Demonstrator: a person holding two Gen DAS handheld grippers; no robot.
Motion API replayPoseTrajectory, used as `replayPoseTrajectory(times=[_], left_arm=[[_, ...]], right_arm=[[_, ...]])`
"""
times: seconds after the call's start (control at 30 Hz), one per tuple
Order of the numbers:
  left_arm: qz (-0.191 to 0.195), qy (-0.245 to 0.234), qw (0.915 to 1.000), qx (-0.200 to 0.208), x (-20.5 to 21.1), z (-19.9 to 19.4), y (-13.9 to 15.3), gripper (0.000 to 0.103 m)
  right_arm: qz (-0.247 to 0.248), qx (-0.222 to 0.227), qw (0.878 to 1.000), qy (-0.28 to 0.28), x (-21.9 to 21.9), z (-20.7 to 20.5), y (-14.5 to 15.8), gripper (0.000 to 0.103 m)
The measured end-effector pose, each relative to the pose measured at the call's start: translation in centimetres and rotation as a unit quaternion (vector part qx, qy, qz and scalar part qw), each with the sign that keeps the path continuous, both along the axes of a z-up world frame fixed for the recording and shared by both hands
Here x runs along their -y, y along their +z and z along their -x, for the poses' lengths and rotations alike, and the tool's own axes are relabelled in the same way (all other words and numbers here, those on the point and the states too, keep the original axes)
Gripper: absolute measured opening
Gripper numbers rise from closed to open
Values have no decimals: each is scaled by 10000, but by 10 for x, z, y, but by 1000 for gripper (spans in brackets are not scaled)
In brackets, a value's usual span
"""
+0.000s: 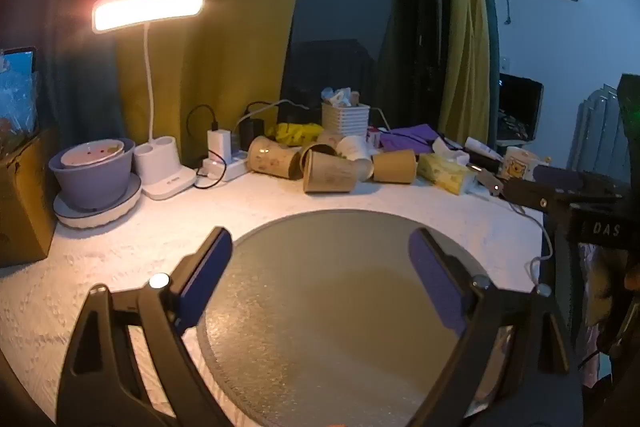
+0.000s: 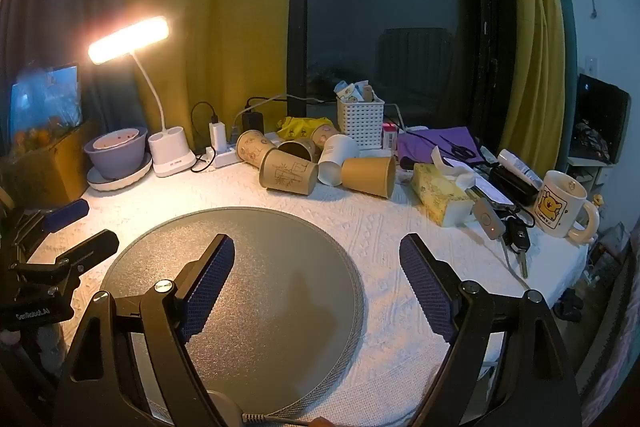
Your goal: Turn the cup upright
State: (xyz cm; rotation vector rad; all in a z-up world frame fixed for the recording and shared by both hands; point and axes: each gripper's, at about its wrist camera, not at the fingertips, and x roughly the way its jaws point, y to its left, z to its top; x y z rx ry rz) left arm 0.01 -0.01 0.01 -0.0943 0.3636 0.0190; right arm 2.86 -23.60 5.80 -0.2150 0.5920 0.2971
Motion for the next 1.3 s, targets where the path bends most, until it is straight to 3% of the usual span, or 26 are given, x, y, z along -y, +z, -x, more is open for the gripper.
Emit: replayPoseTrajectory(times=[0.67,1.1,1.3], left_arm=[[144,-101,9998,-28,-3,1,5,90],[-23,-50,10000,-35,-2,-6,-2,90],[-455,-39,9988,-200,7,-14,1,90]], right_arm=[[-10,8,10000,18,-4,2,4,87],[-85,-35,9999,73,-5,-1,3,87],[-225,-75,9996,165,4,-15,1,87]])
